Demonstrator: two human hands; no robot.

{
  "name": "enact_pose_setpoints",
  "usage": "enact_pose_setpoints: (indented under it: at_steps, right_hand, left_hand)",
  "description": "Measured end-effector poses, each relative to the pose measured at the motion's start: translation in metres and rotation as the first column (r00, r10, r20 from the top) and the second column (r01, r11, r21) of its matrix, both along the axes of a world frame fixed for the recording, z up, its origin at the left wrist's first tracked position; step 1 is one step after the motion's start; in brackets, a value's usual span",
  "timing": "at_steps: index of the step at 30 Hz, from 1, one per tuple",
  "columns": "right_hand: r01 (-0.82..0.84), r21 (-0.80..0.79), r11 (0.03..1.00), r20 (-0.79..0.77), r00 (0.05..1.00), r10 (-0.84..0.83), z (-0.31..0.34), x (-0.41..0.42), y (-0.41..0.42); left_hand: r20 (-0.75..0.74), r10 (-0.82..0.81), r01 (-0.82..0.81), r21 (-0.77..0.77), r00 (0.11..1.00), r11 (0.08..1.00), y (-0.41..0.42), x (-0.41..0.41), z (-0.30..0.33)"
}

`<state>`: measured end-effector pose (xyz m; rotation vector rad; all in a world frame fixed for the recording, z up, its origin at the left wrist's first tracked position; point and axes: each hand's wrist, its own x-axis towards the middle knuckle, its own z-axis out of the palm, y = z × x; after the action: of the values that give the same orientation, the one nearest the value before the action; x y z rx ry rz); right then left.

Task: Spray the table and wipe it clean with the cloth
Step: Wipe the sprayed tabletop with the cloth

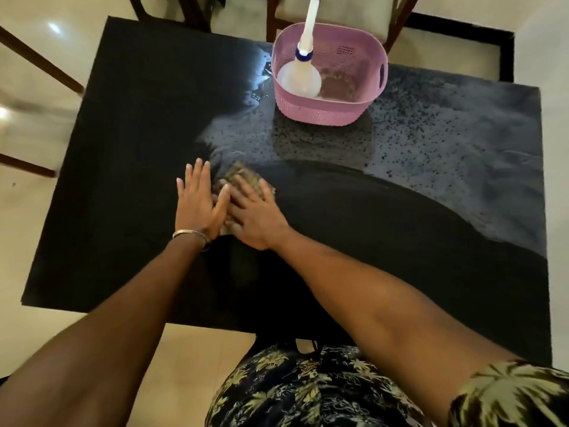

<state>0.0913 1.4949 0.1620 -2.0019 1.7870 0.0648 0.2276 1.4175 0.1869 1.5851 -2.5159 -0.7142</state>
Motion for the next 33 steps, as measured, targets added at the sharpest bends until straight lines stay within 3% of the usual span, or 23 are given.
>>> enact_pose_setpoints:
  at_steps: [3, 5, 7, 10, 12, 14, 16, 17, 19, 22, 25, 26, 28, 31, 33]
  right_hand:
    - [0.272, -0.033, 0.962, -0.041, 0.961, -0.273, -0.002, -0.071, 0.042]
    - [0.484, -0.02, 0.875, -0.089, 0.87, -0.484, -0.003, -0.134, 0.083]
    - [0.694, -0.009, 0.72, -0.169, 0.709, -0.685, -0.001, -0.199, 0.134]
    - [0.921, 0.01, 0.388, -0.223, 0.381, -0.897, 0.006, -0.275, 0.211]
    - [0.98, 0.036, 0.193, -0.236, 0.196, -0.952, 0.008, -0.304, 0.24]
    - [0.995, 0.039, 0.093, -0.228, 0.1, -0.969, 0.005, -0.312, 0.245]
    - [0.992, -0.001, 0.13, -0.215, 0.127, -0.968, 0.004, -0.298, 0.233]
    - [0.977, -0.023, 0.21, -0.208, 0.201, -0.957, 0.003, -0.285, 0.225]
    - [0.893, -0.055, 0.446, -0.202, 0.427, -0.881, 0.0, -0.249, 0.21]
    - [0.61, -0.016, 0.792, -0.137, 0.783, -0.606, -0.003, -0.189, 0.201]
    - [0.263, -0.054, 0.963, -0.042, 0.963, -0.265, -0.006, -0.184, 0.235]
    - [0.214, -0.082, 0.973, -0.029, 0.976, -0.217, -0.007, -0.199, 0.247]
    - [0.313, -0.117, 0.943, -0.044, 0.946, -0.32, -0.01, -0.246, 0.274]
    - [0.614, -0.098, 0.783, -0.12, 0.774, -0.622, -0.013, -0.334, 0.311]
    - [0.733, -0.074, 0.676, -0.155, 0.661, -0.734, -0.01, -0.387, 0.334]
  left_hand:
    - [-0.003, -0.05, 0.05, 0.002, 0.999, 0.999, 0.011, -0.022, -0.001]
    - [-0.004, -0.102, 0.102, 0.01, 0.995, 0.995, 0.022, -0.044, -0.001]
    - [-0.027, -0.146, 0.147, 0.011, 0.989, 0.989, 0.035, -0.067, 0.0]
    - [-0.051, -0.192, 0.193, 0.015, 0.98, 0.981, 0.05, -0.099, 0.002]
    - [-0.061, -0.208, 0.209, 0.01, 0.976, 0.978, 0.06, -0.115, 0.005]
    - [-0.069, -0.218, 0.218, 0.004, 0.974, 0.976, 0.071, -0.128, 0.007]
    - [-0.068, -0.218, 0.218, -0.001, 0.974, 0.976, 0.082, -0.138, 0.007]
    - [-0.065, -0.218, 0.218, 0.003, 0.974, 0.976, 0.089, -0.145, 0.007]
    - [-0.061, -0.224, 0.225, 0.014, 0.973, 0.974, 0.104, -0.161, 0.007]
    - [-0.066, -0.23, 0.232, 0.024, 0.971, 0.972, 0.124, -0.19, 0.007]
    - [-0.064, -0.253, 0.254, 0.012, 0.965, 0.967, 0.144, -0.225, 0.007]
    - [-0.063, -0.258, 0.259, 0.008, 0.964, 0.966, 0.149, -0.236, 0.006]
    - [-0.06, -0.265, 0.266, 0.002, 0.962, 0.964, 0.162, -0.261, 0.004]
    - [-0.055, -0.278, 0.279, 0.002, 0.959, 0.96, 0.187, -0.295, 0.003]
    - [-0.047, -0.293, 0.294, 0.002, 0.955, 0.956, 0.205, -0.315, 0.003]
